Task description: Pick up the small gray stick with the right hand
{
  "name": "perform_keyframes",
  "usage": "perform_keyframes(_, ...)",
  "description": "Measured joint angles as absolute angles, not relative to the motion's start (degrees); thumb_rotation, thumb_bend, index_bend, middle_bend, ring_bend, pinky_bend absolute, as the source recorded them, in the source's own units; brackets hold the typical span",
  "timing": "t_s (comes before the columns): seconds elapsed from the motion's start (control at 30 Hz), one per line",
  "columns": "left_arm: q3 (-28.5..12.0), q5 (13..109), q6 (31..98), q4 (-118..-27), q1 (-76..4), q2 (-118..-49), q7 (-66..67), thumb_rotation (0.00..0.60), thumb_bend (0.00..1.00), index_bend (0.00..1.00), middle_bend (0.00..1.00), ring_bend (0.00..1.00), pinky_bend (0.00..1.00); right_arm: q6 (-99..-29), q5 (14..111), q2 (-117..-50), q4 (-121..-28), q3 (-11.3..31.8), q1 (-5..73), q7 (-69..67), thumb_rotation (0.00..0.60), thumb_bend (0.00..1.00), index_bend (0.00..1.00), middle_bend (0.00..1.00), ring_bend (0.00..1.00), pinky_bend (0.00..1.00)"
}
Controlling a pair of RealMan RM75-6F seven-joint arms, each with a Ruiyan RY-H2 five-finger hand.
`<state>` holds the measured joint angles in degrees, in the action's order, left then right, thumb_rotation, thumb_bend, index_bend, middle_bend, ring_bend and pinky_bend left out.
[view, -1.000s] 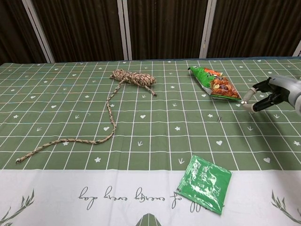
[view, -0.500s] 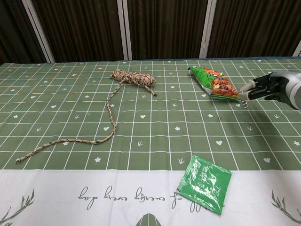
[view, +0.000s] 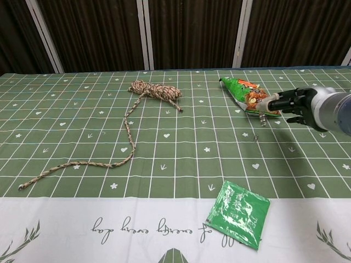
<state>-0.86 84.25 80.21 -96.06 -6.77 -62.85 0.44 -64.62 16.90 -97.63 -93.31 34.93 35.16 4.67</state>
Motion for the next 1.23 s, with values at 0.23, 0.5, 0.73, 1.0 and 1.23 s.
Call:
perform_keyframes(0.23,-0.78,84.65,80.62,-95.79,-6.66,-62.93,0.54,0.600,0.08,0.00,0.00,0.00,0.00,-65.42,16.63,-98.51,-93.76,34.07,35.94,5.08,0.600,0.37,0.60,0.16,0.00,0.00)
perform_keyframes(0.5,-0.72,84.73,80.46,-95.75,-6.71,-62.87,0.25,0.600,0.08,0.00,0.00,0.00,0.00,-65.36,16.57,-99.02,-92.37,33.34,36.50,5.52,0.600,0.37,0.60,0.16,0.00,0.00)
perform_keyframes(0.73,-0.63,84.93,80.48,-95.82,-6.70,-62.77,0.14,0.600,0.08,0.00,0.00,0.00,0.00,-65.01,16.58,-99.58,-91.17,32.86,36.72,5.54,0.600,0.37,0.60,0.16,0.00,0.00)
perform_keyframes(1.0,-0.62,84.93,80.45,-95.84,-6.72,-62.77,0.11,0.600,0.08,0.00,0.00,0.00,0.00,-64.54,16.38,-100.19,-89.85,33.09,37.18,5.44,0.600,0.38,0.60,0.16,0.00,0.00)
perform_keyframes(1.23,-0.50,85.14,80.39,-95.87,-6.75,-62.78,0.17,0.600,0.08,0.00,0.00,0.00,0.00,-64.04,16.82,-100.97,-88.50,32.93,37.57,5.31,0.600,0.37,0.60,0.16,0.00,0.00)
